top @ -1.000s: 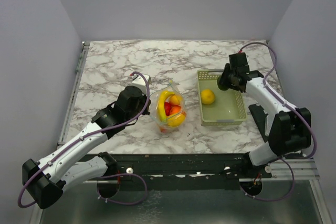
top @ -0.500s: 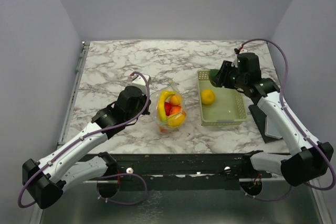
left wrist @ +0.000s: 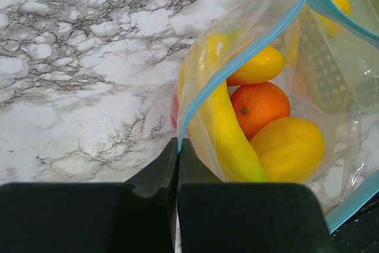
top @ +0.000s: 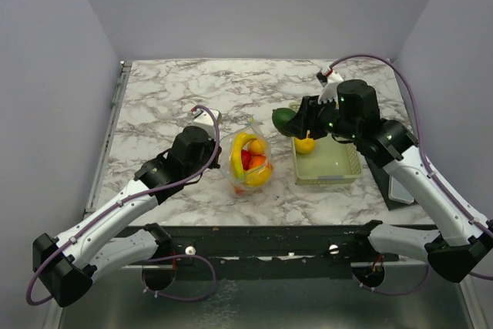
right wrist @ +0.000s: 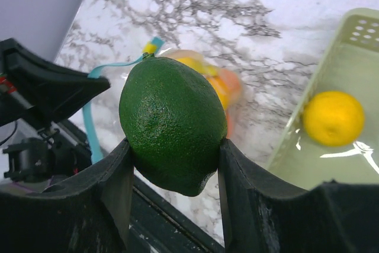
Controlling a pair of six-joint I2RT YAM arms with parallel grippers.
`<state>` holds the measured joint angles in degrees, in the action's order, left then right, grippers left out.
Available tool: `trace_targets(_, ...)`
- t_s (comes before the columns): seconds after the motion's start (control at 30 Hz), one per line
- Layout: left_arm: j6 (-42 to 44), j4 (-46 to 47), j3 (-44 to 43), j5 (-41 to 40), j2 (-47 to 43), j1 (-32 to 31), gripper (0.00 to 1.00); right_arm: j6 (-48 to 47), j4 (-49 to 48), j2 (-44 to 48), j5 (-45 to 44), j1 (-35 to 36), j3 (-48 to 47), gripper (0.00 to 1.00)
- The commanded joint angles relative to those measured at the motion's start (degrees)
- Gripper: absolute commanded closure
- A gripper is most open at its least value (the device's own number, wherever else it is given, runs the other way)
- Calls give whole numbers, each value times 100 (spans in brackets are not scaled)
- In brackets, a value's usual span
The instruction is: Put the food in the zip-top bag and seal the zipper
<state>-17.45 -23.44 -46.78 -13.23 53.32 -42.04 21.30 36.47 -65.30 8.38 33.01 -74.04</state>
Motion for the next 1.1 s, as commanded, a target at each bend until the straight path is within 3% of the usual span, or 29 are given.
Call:
trace_targets(0.0,35,-117,44,-5,11,32,100,-134,298,-114,6,627,-398,77)
trace_targets(0.3,40,-117,47,31,-25,32,100,-42,588,-866,-1051,1872,-940,78)
trace_targets(0.53,39,-107,40,84,-21,31,100,-22,915,-1705,-1764,2454,-1380,78)
trace_targets(1.07,28,-108,43,119,-94,35,100,337,1890,-3141,-2880,2614,-2134,77)
